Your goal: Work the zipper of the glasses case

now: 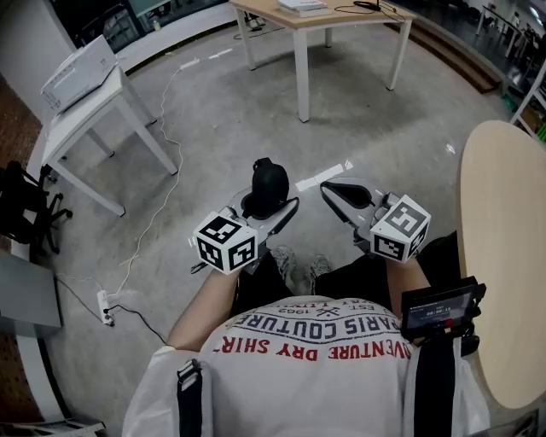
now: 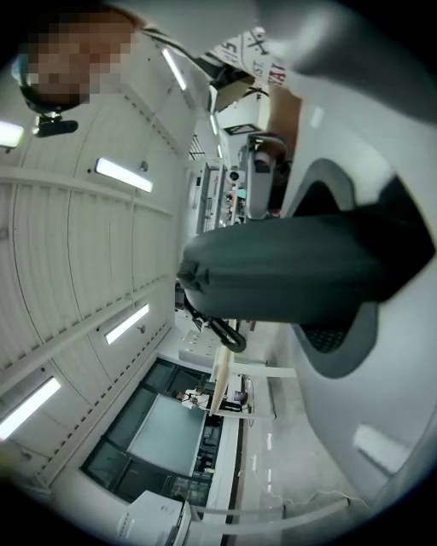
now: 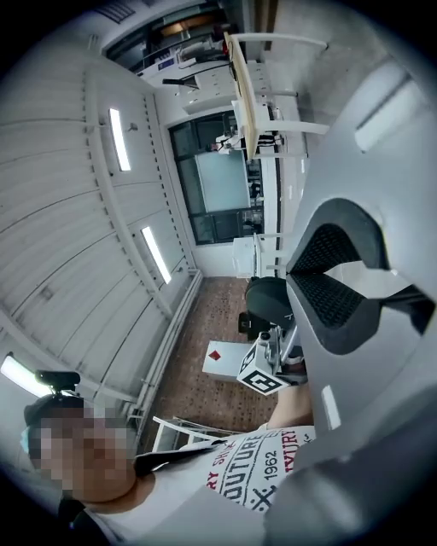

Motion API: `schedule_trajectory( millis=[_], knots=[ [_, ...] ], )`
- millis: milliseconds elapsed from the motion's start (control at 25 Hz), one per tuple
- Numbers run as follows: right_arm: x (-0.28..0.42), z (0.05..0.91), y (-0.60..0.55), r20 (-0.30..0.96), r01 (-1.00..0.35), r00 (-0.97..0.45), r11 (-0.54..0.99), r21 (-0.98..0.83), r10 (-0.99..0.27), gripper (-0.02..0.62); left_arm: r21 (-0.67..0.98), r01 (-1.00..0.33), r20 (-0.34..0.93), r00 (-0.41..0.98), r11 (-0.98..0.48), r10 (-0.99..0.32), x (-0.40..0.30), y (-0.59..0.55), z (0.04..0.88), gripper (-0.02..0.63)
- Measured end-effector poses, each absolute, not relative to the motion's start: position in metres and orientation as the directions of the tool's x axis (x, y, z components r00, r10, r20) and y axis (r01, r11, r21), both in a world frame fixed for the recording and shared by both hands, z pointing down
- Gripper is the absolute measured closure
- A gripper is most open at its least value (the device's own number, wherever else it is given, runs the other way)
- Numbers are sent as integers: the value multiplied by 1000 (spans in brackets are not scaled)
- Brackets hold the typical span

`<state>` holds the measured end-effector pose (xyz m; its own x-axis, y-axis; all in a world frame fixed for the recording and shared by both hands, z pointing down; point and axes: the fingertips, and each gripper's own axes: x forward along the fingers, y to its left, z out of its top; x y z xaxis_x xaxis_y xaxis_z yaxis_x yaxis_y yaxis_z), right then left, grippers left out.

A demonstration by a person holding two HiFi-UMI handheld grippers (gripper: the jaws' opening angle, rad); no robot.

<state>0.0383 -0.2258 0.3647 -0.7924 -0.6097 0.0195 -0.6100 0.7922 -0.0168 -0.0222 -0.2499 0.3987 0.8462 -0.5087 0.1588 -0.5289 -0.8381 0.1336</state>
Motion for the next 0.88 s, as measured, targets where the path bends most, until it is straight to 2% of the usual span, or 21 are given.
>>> schedule_trajectory(
  millis=[880],
  knots=[
    [33, 374, -229, 74, -611, -790, 791, -21, -609, 595, 109, -524, 131, 850, -845, -511, -19, -248, 388, 353]
  ],
)
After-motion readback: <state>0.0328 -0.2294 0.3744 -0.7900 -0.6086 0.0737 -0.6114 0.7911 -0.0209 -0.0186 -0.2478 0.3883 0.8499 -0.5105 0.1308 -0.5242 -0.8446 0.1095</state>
